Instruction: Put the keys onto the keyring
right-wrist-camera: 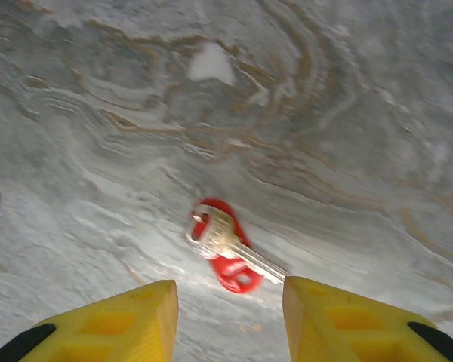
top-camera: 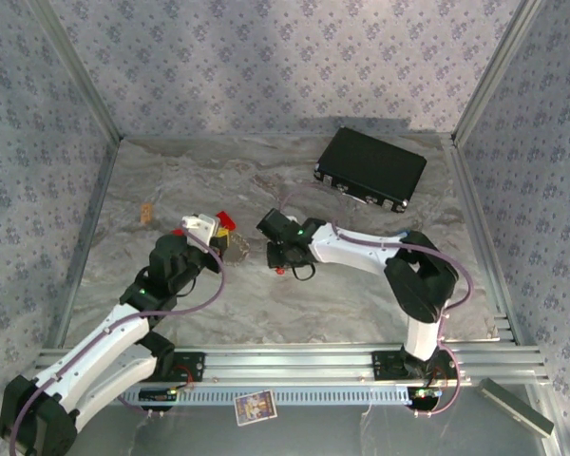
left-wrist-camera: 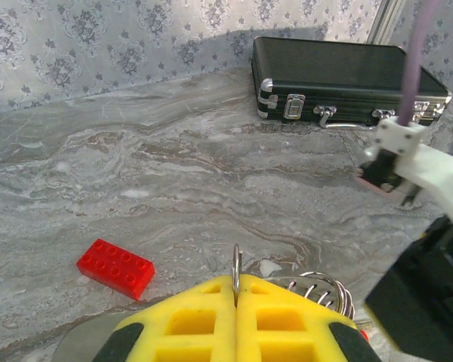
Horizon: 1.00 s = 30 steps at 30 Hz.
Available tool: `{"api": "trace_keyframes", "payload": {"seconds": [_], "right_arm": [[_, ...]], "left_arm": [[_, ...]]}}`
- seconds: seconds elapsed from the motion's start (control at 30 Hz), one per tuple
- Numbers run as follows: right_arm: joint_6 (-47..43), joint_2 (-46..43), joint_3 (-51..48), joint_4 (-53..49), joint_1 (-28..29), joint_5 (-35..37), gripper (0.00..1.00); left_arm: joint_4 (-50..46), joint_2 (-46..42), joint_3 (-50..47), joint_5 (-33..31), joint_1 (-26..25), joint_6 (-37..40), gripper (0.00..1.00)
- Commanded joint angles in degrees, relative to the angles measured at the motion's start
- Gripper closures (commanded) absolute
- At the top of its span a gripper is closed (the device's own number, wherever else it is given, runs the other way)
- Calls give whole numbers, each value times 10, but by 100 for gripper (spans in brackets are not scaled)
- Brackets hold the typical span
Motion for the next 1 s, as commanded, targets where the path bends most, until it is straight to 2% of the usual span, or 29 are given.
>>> {"api": "trace_keyframes", "payload": {"seconds": [0.0,0.4,0.97], "right_arm": [[-6,30,40,-2,-1,-12,58],[-48,94,85,-10,-11,-48,68],[-45,114,95,-32,-16,-27,81]], "left_arm": [[24,-9,17,8,0,5,100],[19,-21,17,3,0,9,100],[14,-24,18,-3,0,15,100]]}}
